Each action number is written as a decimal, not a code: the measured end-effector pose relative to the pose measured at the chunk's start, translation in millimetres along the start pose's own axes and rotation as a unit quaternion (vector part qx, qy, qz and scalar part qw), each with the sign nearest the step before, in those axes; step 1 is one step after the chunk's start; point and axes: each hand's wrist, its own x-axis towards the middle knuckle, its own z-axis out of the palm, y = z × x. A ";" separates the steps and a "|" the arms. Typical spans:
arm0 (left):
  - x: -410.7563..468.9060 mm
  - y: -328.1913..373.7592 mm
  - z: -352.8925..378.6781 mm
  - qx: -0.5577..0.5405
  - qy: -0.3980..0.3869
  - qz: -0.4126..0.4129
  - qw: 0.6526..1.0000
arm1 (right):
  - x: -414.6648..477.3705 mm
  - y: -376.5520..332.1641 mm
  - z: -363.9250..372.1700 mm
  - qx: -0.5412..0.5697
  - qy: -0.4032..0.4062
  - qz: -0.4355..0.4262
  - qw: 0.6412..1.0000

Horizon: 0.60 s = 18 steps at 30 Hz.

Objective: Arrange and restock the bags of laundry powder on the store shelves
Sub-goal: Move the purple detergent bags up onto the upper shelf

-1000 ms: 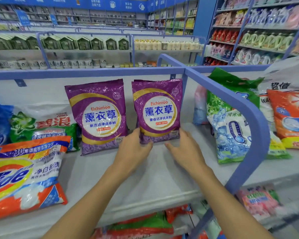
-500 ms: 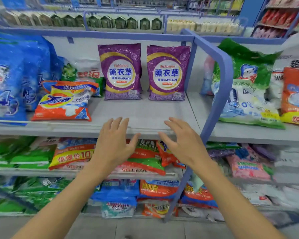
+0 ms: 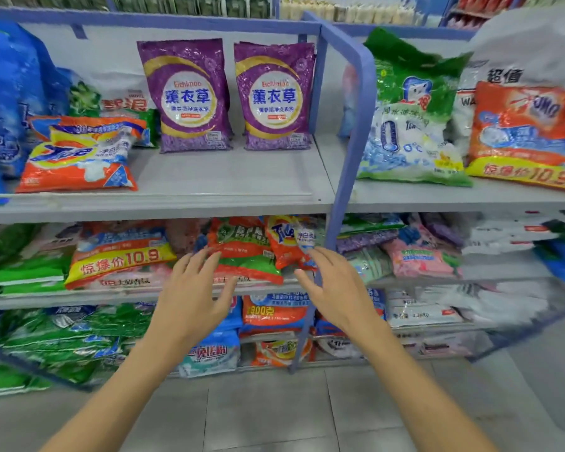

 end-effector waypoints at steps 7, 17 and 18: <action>-2.6 28.2 25.4 -0.038 -0.050 0.063 0.996 | -34.1 14.8 1.7 -0.008 -0.015 0.099 0.995; -3.3 106.5 63.4 -0.072 -0.062 0.092 0.991 | -64.2 83.5 -20.6 -0.003 0.002 0.157 0.988; -1.1 120.0 68.2 -0.071 -0.060 0.099 0.991 | -65.5 96.0 -25.9 0.001 0.006 0.160 0.987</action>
